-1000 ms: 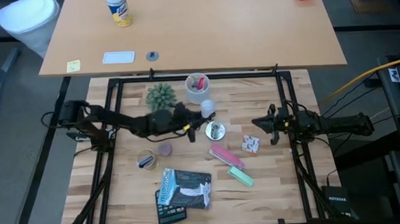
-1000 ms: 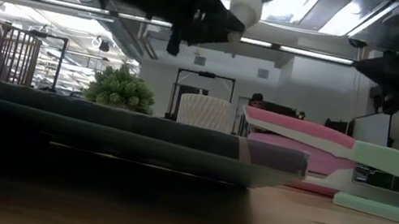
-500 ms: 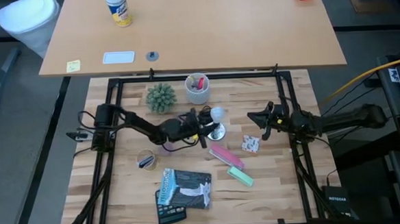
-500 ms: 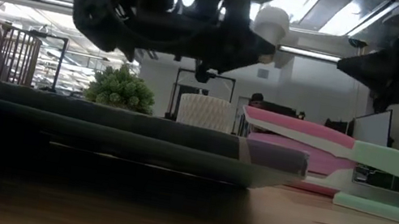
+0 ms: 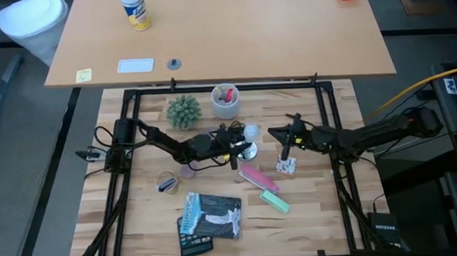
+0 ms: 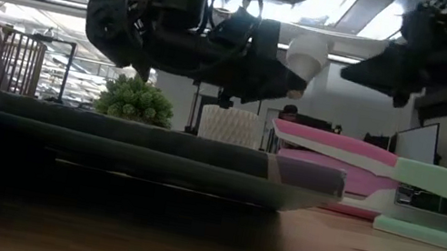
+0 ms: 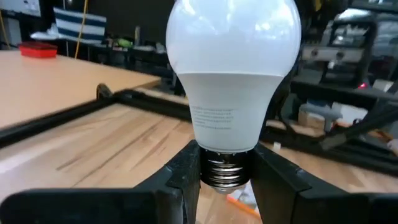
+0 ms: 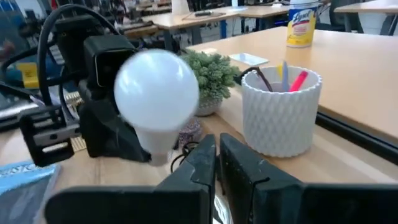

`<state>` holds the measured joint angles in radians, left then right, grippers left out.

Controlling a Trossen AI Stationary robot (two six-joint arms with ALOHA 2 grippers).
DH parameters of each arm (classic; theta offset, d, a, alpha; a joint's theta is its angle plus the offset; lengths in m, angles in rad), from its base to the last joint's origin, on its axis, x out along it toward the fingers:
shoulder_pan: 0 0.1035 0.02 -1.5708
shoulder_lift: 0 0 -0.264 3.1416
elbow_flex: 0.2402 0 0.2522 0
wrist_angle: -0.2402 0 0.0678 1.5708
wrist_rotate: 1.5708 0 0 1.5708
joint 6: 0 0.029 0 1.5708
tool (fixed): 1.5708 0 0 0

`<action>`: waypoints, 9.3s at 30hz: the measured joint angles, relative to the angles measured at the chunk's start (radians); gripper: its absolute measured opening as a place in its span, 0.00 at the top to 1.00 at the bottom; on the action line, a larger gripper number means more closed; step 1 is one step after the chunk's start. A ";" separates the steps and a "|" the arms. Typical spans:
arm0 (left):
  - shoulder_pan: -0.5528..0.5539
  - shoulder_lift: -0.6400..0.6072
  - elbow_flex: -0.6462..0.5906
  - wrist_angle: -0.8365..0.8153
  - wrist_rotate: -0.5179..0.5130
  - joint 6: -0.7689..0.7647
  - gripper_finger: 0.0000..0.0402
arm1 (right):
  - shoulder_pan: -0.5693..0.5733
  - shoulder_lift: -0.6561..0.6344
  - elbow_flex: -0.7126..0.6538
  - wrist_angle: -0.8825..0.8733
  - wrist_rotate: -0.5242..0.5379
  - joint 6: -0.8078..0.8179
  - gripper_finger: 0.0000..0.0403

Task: Screw lightbulb
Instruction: Insert the lightbulb into the lamp

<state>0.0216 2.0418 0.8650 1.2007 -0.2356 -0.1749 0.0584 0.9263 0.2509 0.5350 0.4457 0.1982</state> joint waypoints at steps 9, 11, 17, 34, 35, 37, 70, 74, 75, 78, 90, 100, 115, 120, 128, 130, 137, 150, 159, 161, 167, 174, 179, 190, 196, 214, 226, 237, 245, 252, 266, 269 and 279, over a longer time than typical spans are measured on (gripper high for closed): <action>-0.008 0.000 0.000 -0.079 0.000 -0.002 0.73 | 0.000 0.217 0.148 -0.005 0.045 -0.047 0.93; -0.008 0.000 -0.001 -0.090 0.000 -0.009 0.73 | -0.001 0.250 0.163 -0.005 0.042 -0.048 0.93; -0.007 0.000 -0.002 -0.104 0.001 -0.006 0.73 | -0.001 0.316 0.195 -0.006 0.043 -0.048 0.93; 0.028 0.000 -0.001 -0.181 -0.022 -0.011 0.73 | -0.001 0.326 0.200 -0.010 0.034 -0.048 0.93; 0.028 0.000 -0.001 -0.185 -0.027 -0.014 0.73 | -0.001 0.326 0.200 -0.010 0.031 -0.048 0.93; 0.030 0.000 -0.001 -0.205 -0.034 -0.019 0.73 | 0.000 0.326 0.200 -0.010 0.024 -0.048 0.93; 0.012 -0.004 0.002 -0.273 -0.026 0.024 0.73 | 0.001 0.327 0.200 -0.013 -0.124 -0.041 0.93; 0.013 -0.003 0.001 -0.273 -0.025 0.023 0.73 | 0.001 0.318 0.200 -0.012 -0.123 -0.043 0.93; 0.013 -0.003 0.001 -0.273 -0.024 0.024 0.73 | 0.001 0.311 0.200 -0.009 -0.122 -0.046 0.93; 0.012 -0.003 0.001 -0.273 -0.023 0.023 0.73 | 0.001 0.284 0.200 -0.009 -0.122 -0.053 0.93; 0.012 -0.002 0.000 -0.274 -0.023 0.024 0.73 | 0.000 0.271 0.201 -0.061 0.040 -0.075 0.93; 0.012 -0.002 -0.001 -0.275 -0.024 0.022 0.73 | 0.000 0.389 0.202 0.063 0.044 -0.073 0.93; 0.011 -0.002 0.000 -0.276 -0.018 0.008 0.59 | 0.000 0.397 0.199 0.029 0.024 -0.073 0.93; 0.010 -0.002 0.000 -0.273 -0.016 0.008 0.55 | 0.000 0.397 0.199 0.025 0.026 -0.073 0.93; 0.010 -0.022 -0.002 -0.287 -0.018 0.026 0.57 | 0.000 0.397 0.199 0.015 0.032 -0.073 0.93; 0.010 -0.026 -0.002 -0.282 -0.018 0.025 0.58 | 0.000 0.397 0.199 0.015 0.032 -0.073 0.93; 0.010 -0.029 -0.002 -0.283 -0.019 0.014 0.60 | 0.000 0.396 0.199 0.014 0.032 -0.073 0.93; 0.009 -0.031 -0.002 -0.283 -0.021 0.007 0.60 | 0.001 0.396 0.199 0.032 -0.038 -0.101 0.93; 0.010 -0.033 0.000 -0.301 -0.023 -0.006 0.59 | 0.000 0.396 0.201 0.221 -0.057 -0.146 0.93; 0.010 -0.033 0.000 -0.299 -0.022 -0.006 0.59 | 0.000 0.396 0.202 0.241 -0.057 -0.155 0.93; 0.010 -0.033 0.000 -0.300 -0.022 -0.008 0.59 | 0.000 0.440 0.284 0.243 -0.075 -0.195 0.93; 0.010 -0.033 0.001 -0.301 -0.022 -0.008 0.59 | 0.000 0.566 0.459 0.050 -0.091 -0.256 0.93; 0.009 -0.034 0.000 -0.303 -0.025 -0.008 0.59 | 0.000 0.594 0.519 -0.093 -0.044 -0.258 0.93; 0.009 -0.034 0.001 -0.309 -0.023 -0.006 0.59 | 0.000 0.588 0.519 -0.204 0.009 -0.250 0.93; 0.009 -0.034 0.002 -0.309 -0.023 -0.008 0.59 | 0.002 0.588 0.520 -0.220 0.035 -0.248 0.93; 0.009 -0.034 0.001 -0.303 -0.021 -0.001 0.59 | 0.001 0.505 0.517 -0.379 0.041 -0.180 0.93; 0.009 -0.033 0.001 -0.302 -0.020 0.001 0.59 | 0.027 0.505 0.518 -0.416 0.032 -0.147 0.93; 0.009 -0.033 0.000 -0.302 -0.023 0.002 0.59 | 0.079 0.506 0.517 -0.428 0.142 -0.151 0.93; 0.009 -0.033 0.000 -0.301 -0.023 0.000 0.59 | 0.079 0.507 0.516 -0.430 0.155 -0.151 0.93; 0.009 -0.064 -0.002 -0.324 -0.019 0.032 0.59 | 0.080 0.507 0.516 -0.430 0.153 -0.151 0.93; -0.003 -0.144 0.000 -0.505 -0.025 0.044 0.59 | 0.080 0.507 0.516 -0.424 0.150 -0.152 0.93; -0.003 -0.144 0.000 -0.505 -0.025 0.042 0.59 | 0.079 0.507 0.516 -0.424 0.152 -0.152 0.93; -0.005 -0.144 0.000 -0.508 -0.025 0.044 0.59 | 0.079 0.508 0.515 -0.417 0.173 -0.152 0.93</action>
<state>0.0161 1.8980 0.8650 0.6926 -0.2604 -0.1310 0.1371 1.4342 0.7658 0.1176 0.6182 0.0460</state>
